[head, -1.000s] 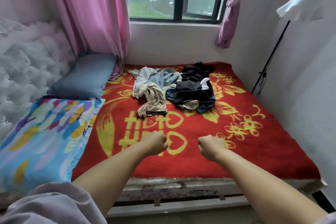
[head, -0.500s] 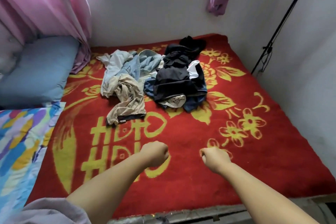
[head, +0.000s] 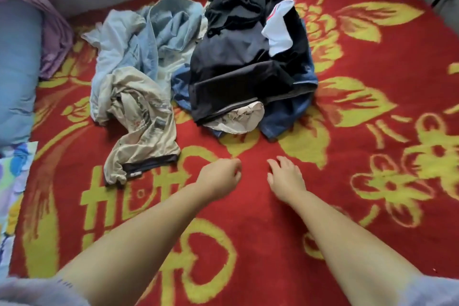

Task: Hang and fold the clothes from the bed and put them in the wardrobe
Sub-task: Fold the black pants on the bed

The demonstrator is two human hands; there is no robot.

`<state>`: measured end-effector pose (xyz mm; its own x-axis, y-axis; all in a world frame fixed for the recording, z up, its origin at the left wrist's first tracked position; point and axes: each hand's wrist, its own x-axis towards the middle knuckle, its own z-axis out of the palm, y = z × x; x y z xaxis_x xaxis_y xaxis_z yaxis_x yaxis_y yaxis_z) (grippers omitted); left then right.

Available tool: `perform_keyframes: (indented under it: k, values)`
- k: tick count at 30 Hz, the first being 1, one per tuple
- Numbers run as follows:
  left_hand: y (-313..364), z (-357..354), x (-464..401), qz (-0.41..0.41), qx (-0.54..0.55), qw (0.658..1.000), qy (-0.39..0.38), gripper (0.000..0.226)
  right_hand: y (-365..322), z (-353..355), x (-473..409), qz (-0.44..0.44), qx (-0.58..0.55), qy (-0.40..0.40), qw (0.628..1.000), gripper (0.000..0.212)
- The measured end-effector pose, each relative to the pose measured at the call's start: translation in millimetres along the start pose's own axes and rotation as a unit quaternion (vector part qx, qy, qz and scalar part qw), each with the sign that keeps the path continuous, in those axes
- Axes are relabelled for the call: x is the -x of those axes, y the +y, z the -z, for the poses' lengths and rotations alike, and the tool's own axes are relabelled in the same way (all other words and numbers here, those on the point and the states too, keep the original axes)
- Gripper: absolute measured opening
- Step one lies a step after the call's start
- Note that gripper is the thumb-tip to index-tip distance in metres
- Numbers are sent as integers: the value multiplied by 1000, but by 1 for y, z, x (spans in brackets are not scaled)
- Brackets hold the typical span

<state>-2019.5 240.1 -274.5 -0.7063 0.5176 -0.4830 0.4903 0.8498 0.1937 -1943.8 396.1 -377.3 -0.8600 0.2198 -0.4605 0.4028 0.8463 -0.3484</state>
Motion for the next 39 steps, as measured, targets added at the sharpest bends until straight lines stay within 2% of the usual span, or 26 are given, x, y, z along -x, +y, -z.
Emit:
perform_keyframes:
  k: [3, 5, 9, 11, 13, 15, 16, 18, 21, 24, 27, 28, 30, 32, 35, 37, 39]
  values:
    - [-14, 1, -52, 14, 24, 997, 78, 34, 8, -37, -25, 29, 27, -17, 999, 60]
    - [-21, 5, -84, 22, 13, 991, 129, 46, 14, -58, -30, 30, 59, 10, 998, 61]
    - [-28, 29, -145, 46, -102, 970, 215, 72, 14, -73, -33, 28, 100, 49, 993, 57]
    - [-36, 46, -175, 78, -112, 963, 231, 77, 13, -73, -32, 27, 92, 100, 990, 55]
    - [-46, 59, -198, 98, -96, 968, 209, 57, 12, -70, -32, 32, 80, 137, 987, 55]
    - [-56, 62, -208, 66, -71, 977, 189, 23, 12, -69, -34, 32, 92, 142, 985, 55]
    - [-60, 58, -206, 37, -38, 981, 187, 15, 13, -71, -35, 27, 99, 135, 985, 56]
    - [-64, 46, -194, 0, 33, 977, 211, 11, 17, -74, -38, 20, 124, 103, 987, 57]
    - [-68, 34, -169, 12, 82, 961, 264, 10, 22, -79, -40, 15, 127, 86, 988, 55]
    - [-65, 32, -138, -10, 132, 955, 263, 7, 22, -77, -40, 14, 127, 75, 989, 54]
    - [-57, 34, -91, -2, 217, 941, 261, 11, 24, -61, -40, 26, 92, 9, 995, 60]
    - [-55, 33, -72, 9, 244, 932, 266, 15, 23, -50, -36, 25, 66, -26, 997, 63]
    - [-49, 34, -28, 28, 287, 918, 273, 23, 14, -17, -16, -2, -73, -56, 996, 70]
    - [-37, 37, 20, 36, 328, 906, 264, 31, -1, 20, 14, -25, -222, -15, 975, 83]
    - [-14, 62, 92, 8, 424, 879, 220, 38, -40, 80, 60, 44, -250, 61, 965, 100]
    - [1, 94, 133, -24, 449, 868, 209, 45, -75, 126, 85, 109, -235, 75, 963, 89]
    - [12, 138, 168, -69, 463, 854, 225, 48, -115, 175, 111, 171, -239, 73, 953, 43]
